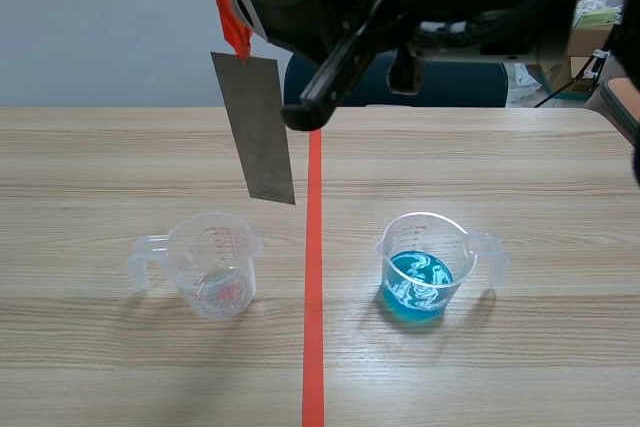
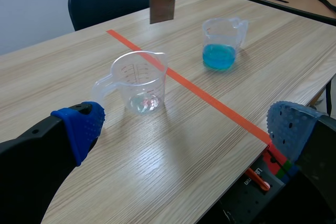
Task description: Do the redox reaction experiment
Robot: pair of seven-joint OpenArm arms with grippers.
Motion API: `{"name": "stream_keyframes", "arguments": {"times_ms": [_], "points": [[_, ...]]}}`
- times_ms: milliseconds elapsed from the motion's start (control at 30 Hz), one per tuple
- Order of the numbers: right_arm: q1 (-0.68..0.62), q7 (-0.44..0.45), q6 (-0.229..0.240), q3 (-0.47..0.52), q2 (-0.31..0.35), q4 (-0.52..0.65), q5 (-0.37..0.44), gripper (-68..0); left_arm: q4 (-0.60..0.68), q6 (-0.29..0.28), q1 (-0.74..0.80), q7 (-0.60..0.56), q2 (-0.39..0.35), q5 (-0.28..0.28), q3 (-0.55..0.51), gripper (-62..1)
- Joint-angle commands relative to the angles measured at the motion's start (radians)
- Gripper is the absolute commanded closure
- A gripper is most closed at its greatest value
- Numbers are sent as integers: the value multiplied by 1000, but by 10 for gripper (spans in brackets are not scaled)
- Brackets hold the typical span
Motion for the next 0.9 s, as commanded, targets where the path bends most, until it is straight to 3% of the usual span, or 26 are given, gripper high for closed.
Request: {"name": "stream_keyframes", "arguments": {"times_ms": [0,633,733,867], "points": [[-8,26,-2,24,33,35,26,-6,15,1,-3,-14,2,-10,-2,-623],[-267,177,63,363,314,76,115,-6,15,1,-3,-14,2,-10,-2,-623],[-318,203,96,418,342,76,126,-6,15,1,-3,-13,3,-10,-2,-623],[-383,214,103,482,349,76,128,-6,15,1,-3,-13,3,-10,-2,-623]]}}
